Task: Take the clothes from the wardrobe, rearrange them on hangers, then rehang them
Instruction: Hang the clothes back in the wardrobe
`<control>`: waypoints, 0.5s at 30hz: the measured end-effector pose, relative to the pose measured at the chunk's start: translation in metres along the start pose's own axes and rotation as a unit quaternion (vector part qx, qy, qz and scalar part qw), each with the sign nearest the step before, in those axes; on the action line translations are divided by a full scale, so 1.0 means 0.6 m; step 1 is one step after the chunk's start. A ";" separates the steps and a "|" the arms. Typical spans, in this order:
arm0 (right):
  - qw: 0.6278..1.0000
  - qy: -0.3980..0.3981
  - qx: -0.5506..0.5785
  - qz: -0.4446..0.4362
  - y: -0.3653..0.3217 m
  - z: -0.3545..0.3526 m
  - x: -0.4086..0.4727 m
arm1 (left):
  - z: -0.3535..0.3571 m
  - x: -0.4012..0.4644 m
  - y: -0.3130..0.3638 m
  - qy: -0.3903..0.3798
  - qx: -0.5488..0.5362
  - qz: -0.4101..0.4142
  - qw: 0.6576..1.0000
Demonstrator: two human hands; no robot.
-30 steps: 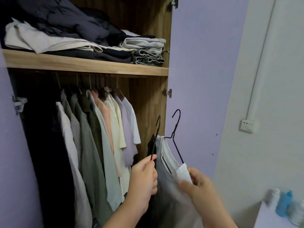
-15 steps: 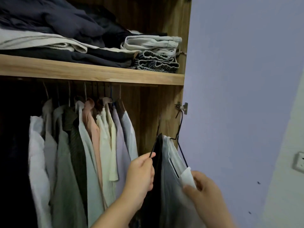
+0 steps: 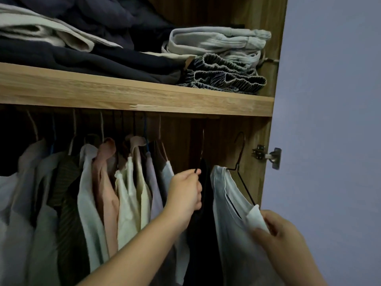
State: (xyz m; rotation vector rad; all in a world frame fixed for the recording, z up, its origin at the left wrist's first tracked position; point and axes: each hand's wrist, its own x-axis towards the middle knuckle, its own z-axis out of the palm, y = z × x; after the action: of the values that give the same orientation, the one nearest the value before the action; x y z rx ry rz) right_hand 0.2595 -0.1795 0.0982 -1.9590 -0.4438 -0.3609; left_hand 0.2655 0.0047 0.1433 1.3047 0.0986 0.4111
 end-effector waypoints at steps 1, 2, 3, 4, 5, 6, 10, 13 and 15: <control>1.000 0.004 0.005 -0.004 0.002 0.011 0.017 | 0.001 0.025 0.002 0.000 -0.003 0.000 1.000; 1.000 0.008 0.012 -0.008 0.005 0.022 0.034 | 0.004 0.045 0.003 -0.001 0.001 -0.001 1.000; 1.000 0.011 0.020 -0.010 0.007 0.032 0.050 | 0.007 0.063 0.005 0.002 0.007 0.003 1.000; 1.000 0.010 0.024 -0.013 0.010 0.040 0.066 | 0.009 0.079 0.007 0.011 0.023 0.015 1.000; 1.000 0.003 0.024 -0.017 0.012 0.049 0.082 | 0.009 0.095 0.007 0.023 0.043 0.029 0.998; 0.999 -0.005 0.022 -0.023 0.012 0.057 0.098 | 0.008 0.111 0.009 0.036 0.062 0.041 0.997; 0.997 -0.041 0.048 -0.039 0.009 0.084 0.167 | -0.002 0.171 0.017 0.067 0.064 0.076 0.993; 0.993 -0.069 0.078 -0.052 0.011 0.106 0.223 | -0.010 0.217 0.033 0.120 0.058 0.090 0.987; 0.990 -0.084 0.097 -0.065 0.012 0.123 0.261 | -0.015 0.250 0.038 0.155 0.111 0.115 0.975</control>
State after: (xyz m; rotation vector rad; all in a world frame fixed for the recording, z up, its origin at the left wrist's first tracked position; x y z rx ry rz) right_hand 0.4051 -0.0923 0.1314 -1.7822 -0.6927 -0.2265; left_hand 0.3960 0.0702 0.1863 1.4682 0.2630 0.8215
